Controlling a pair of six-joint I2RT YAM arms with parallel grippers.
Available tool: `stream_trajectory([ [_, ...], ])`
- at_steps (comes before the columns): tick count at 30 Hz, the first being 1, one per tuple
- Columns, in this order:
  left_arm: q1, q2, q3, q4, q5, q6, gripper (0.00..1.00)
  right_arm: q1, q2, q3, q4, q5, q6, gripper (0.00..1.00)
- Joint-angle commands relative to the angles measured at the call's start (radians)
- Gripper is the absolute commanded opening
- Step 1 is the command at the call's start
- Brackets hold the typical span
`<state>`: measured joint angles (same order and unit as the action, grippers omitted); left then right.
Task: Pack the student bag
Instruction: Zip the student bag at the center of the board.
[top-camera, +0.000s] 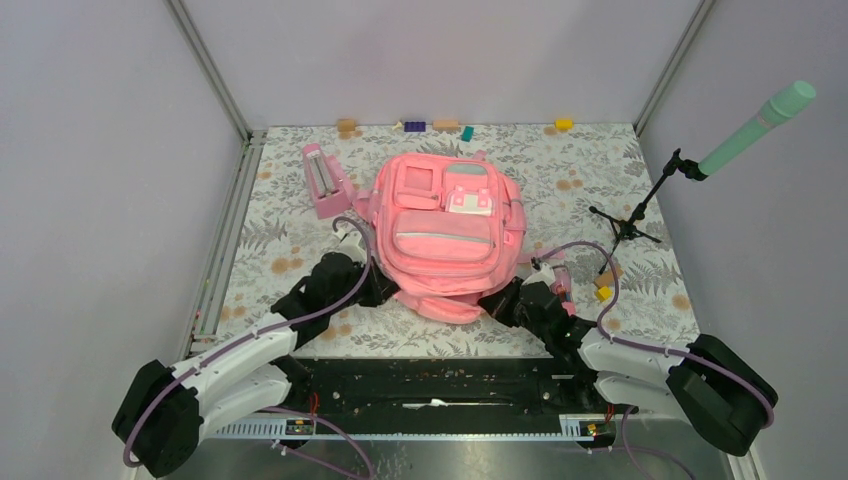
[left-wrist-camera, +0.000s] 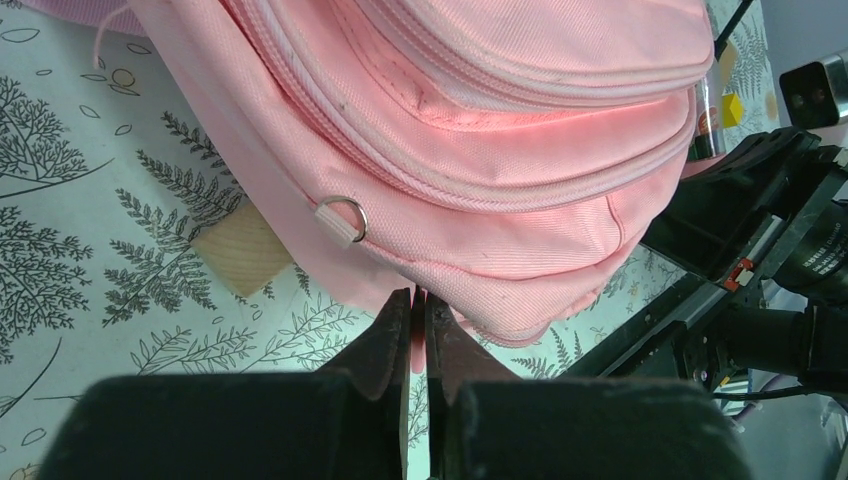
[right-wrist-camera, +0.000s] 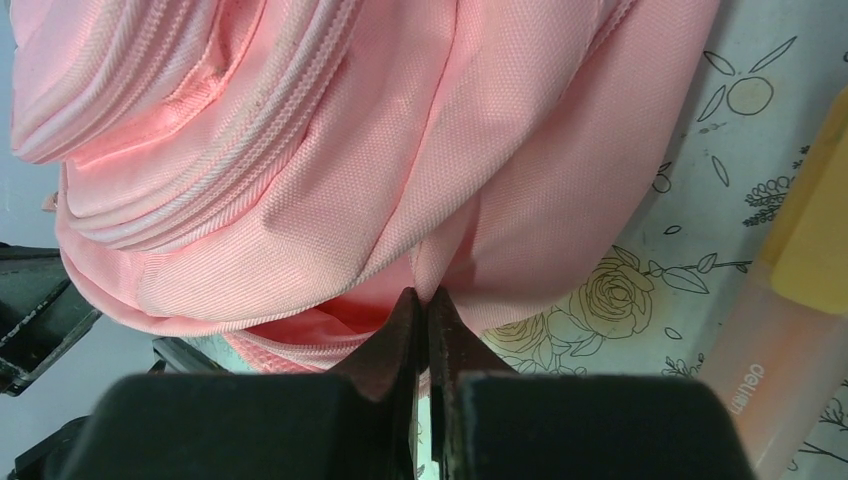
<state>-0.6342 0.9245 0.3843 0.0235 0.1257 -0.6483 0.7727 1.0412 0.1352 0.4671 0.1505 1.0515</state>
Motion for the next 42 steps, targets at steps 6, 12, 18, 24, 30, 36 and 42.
stream_trajectory([
  [6,-0.049,-0.082,0.016,-0.078,-0.072,-0.063,0.00,0.032,0.014,0.023,0.082,0.091,0.010,0.00],
  [12,-0.079,-0.074,0.016,-0.080,-0.053,-0.088,0.00,0.039,0.012,0.024,0.078,0.106,0.007,0.00],
  [18,-0.117,-0.089,0.029,-0.153,-0.073,-0.100,0.00,0.049,-0.022,0.015,0.064,0.165,0.013,0.00],
  [24,-0.134,-0.096,0.048,-0.173,-0.052,-0.113,0.00,0.051,-0.049,0.027,0.044,0.203,0.004,0.00],
  [30,-0.160,-0.091,0.070,-0.171,-0.054,-0.125,0.00,0.055,-0.040,0.032,0.056,0.224,0.009,0.00],
  [36,-0.205,-0.072,0.072,-0.131,-0.064,-0.162,0.00,0.084,-0.026,0.043,0.075,0.275,0.013,0.00],
  [42,-0.266,-0.036,0.091,-0.111,-0.103,-0.194,0.00,0.109,0.000,0.046,0.098,0.314,0.026,0.00],
])
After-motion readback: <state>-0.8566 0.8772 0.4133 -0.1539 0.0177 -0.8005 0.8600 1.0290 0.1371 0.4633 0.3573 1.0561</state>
